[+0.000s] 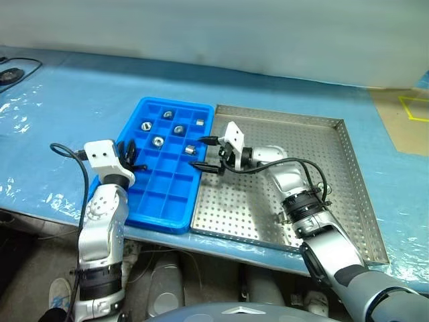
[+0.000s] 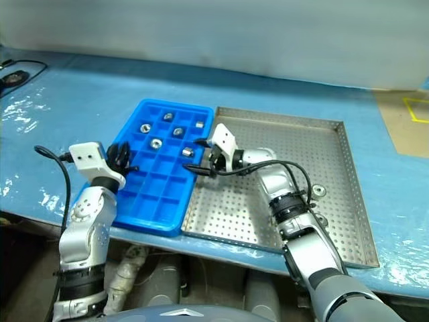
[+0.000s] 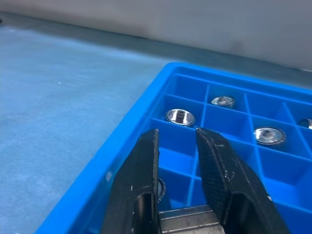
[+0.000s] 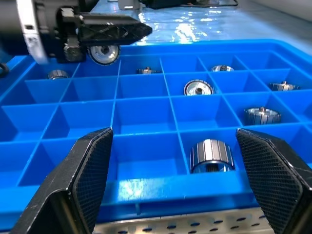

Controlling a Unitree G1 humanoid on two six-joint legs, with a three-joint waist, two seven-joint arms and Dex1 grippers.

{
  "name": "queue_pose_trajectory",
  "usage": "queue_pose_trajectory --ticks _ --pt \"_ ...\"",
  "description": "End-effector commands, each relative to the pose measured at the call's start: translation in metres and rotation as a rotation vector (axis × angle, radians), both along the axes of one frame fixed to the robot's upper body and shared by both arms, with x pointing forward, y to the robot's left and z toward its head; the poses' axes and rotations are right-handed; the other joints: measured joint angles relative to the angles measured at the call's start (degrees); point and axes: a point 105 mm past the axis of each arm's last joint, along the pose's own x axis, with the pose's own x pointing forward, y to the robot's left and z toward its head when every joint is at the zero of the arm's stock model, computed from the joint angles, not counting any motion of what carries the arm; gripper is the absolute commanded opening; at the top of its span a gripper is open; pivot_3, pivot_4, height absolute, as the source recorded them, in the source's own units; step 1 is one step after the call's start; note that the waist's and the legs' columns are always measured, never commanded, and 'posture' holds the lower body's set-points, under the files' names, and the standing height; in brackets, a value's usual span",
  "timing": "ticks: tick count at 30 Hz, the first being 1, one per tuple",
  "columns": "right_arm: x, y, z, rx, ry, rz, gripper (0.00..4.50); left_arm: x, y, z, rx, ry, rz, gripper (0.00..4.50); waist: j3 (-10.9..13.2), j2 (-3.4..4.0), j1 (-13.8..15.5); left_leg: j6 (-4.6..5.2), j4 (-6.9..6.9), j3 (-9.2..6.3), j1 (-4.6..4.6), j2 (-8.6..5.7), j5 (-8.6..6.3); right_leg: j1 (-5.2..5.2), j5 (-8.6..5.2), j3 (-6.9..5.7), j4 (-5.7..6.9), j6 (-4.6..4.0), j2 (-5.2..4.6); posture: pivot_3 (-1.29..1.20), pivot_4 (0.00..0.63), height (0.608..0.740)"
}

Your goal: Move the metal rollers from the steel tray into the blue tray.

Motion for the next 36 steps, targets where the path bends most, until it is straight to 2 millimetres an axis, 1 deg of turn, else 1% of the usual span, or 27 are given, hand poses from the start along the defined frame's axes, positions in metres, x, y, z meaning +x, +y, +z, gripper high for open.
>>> queue_pose_trajectory --ticks 1,3,4,6,9,11,13,15,17,20,22,23,26,28,29,32,34,36 --pt "0.0 0.004 0.011 0.024 -0.047 0.025 4.28 -0.004 -0.014 0.009 0.0 -0.031 -0.05 0.84 0.0 -0.01 0.01 -0.09 -0.1 0.0 0.02 -0.01 0.07 -0.04 0.0 0.0 0.04 0.0 0.01 0.05 0.15 0.74" --pt "0.0 0.006 0.011 0.023 -0.049 0.026 4.28 -0.002 -0.017 0.006 0.005 -0.012 -0.061 0.84 -0.01 -0.02 0.01 -0.23 -0.63 0.0 0.03 -0.03 0.45 -0.25 0.01 -0.02 0.06 0.01 0.02 0.05 0.15 0.74" --pt "0.0 0.006 0.011 0.022 -0.052 0.026 4.28 -0.002 -0.016 0.002 0.015 0.011 -0.056 0.84 -0.01 -0.02 0.0 -0.29 -0.79 0.0 0.0 -0.04 0.58 -0.41 0.01 -0.02 0.12 0.02 0.09 0.04 0.15 0.74" --pt "0.0 0.006 0.01 0.021 -0.055 0.024 4.28 -0.001 -0.01 -0.006 0.027 0.051 -0.028 1.57 -0.01 -0.02 -0.07 -0.45 -0.88 -0.02 -0.05 0.15 0.74 -0.58 0.01 -0.02 0.21 0.01 0.4 0.03 0.15 0.74" --pt "0.0 0.002 0.009 0.017 -0.059 0.011 4.28 -0.001 -0.003 -0.011 0.021 0.078 0.003 2.44 -0.01 -0.02 -0.13 -0.6 -0.9 -0.02 -0.07 0.57 0.82 -0.69 0.04 -0.03 0.23 -0.05 0.8 0.02 0.15 0.74" --pt "0.001 -0.001 0.011 0.028 -0.055 0.001 4.28 0.003 -0.007 -0.007 -0.002 0.067 -0.032 3.13 -0.01 -0.02 -0.14 -0.68 -0.93 -0.01 -0.06 0.69 0.87 -0.73 0.07 -0.03 0.24 -0.1 0.89 0.01 0.15 0.74" --pt "0.001 -0.001 0.015 0.048 -0.05 -0.001 4.28 0.01 -0.016 0.004 -0.084 0.02 -0.099 3.72 -0.01 -0.02 -0.07 -0.76 -0.93 -0.01 -0.04 0.72 0.92 -0.75 0.07 -0.02 0.36 -0.14 0.9 0.01 0.15 0.74" --pt "0.0 0.002 0.019 0.08 -0.033 0.005 4.28 0.016 -0.021 0.018 -0.191 -0.043 -0.155 3.72 -0.01 -0.02 -0.03 -0.8 -0.88 0.0 -0.02 0.69 0.95 -0.8 0.04 0.01 0.6 -0.19 0.88 0.0 0.15 0.74" --pt "-0.005 0.01 0.028 0.169 0.039 0.031 4.28 0.018 -0.026 0.033 -0.336 -0.107 -0.23 3.72 -0.01 -0.02 -0.1 -0.86 -0.85 0.01 0.02 0.66 1.01 -0.87 0.03 0.12 0.82 -0.21 0.86 0.0 0.15 0.74" --pt "-0.023 0.027 0.047 0.385 0.272 0.121 4.28 0.016 -0.03 0.049 -0.555 -0.172 -0.324 3.72 -0.01 -0.02 -0.31 -0.98 -0.87 0.01 0.14 0.69 1.09 -0.94 0.08 0.34 0.97 -0.29 0.92 0.0 0.15 0.74" --pt "-0.035 0.037 0.052 0.44 0.383 0.171 4.28 0.014 -0.035 0.052 -0.701 -0.176 -0.395 3.72 -0.01 -0.02 -0.35 -1.09 -0.98 0.0 0.26 0.73 1.16 -0.98 0.09 0.35 0.98 -0.34 1.03 0.0 0.15 0.74" --pt "-0.037 0.04 0.054 0.459 0.429 0.176 4.28 0.013 -0.04 0.052 -0.757 -0.165 -0.438 3.72 -0.01 -0.02 -0.3 -1.13 -1.06 0.0 0.29 0.74 1.19 -0.98 0.06 0.35 0.98 -0.38 1.07 0.0 0.15 0.74" --pt "-0.033 0.05 0.055 0.487 0.587 0.142 4.28 0.004 -0.054 0.045 -0.926 -0.111 -0.555 3.72 -0.01 -0.02 -0.16 -1.21 -1.17 0.0 0.3 0.85 1.24 -1.0 -0.01 0.35 0.98 -0.5 1.19 -0.01 0.15 0.74" --pt "-0.034 0.054 0.056 0.479 0.645 0.142 4.28 0.0 -0.057 0.04 -0.968 -0.082 -0.576 3.72 -0.01 -0.03 -0.15 -1.26 -1.23 0.01 0.3 0.83 1.26 -1.01 -0.02 0.35 0.94 -0.51 1.23 -0.01 0.15 0.74" --pt "-0.034 0.055 0.055 0.473 0.662 0.141 4.28 -0.002 -0.061 0.042 -0.986 -0.083 -0.604 3.72 -0.01 -0.02 -0.12 -1.29 -1.25 0.01 0.29 0.83 1.28 -1.02 -0.02 0.35 0.92 -0.51 1.27 -0.01 0.15 0.74" --pt "-0.033 0.057 0.053 0.45 0.704 0.127 4.28 -0.008 -0.071 0.059 -1.061 -0.112 -0.706 3.72 -0.01 -0.03 0.07 -1.48 -1.48 -0.01 0.31 0.86 1.39 -1.04 -0.02 0.35 0.89 -0.5 1.33 -0.01 0.15 0.74" --pt "-0.033 0.057 0.053 0.452 0.722 0.125 4.28 -0.008 -0.072 0.059 -1.069 -0.102 -0.719 3.72 -0.01 -0.03 0.02 -1.77 -1.68 -0.01 0.47 0.86 1.58 -1.04 -0.02 0.37 0.89 -0.51 1.39 -0.01 0.15 0.74" --pt "-0.033 0.058 0.051 0.443 0.726 0.115 3.86 -0.008 -0.07 0.059 -1.079 -0.102 -0.711 3.77 -0.01 -0.03 0.02 -1.85 -1.77 -0.01 0.58 0.93 1.62 -1.03 -0.03 0.37 0.9 -0.52 1.43 -0.01 0.15 0.74"
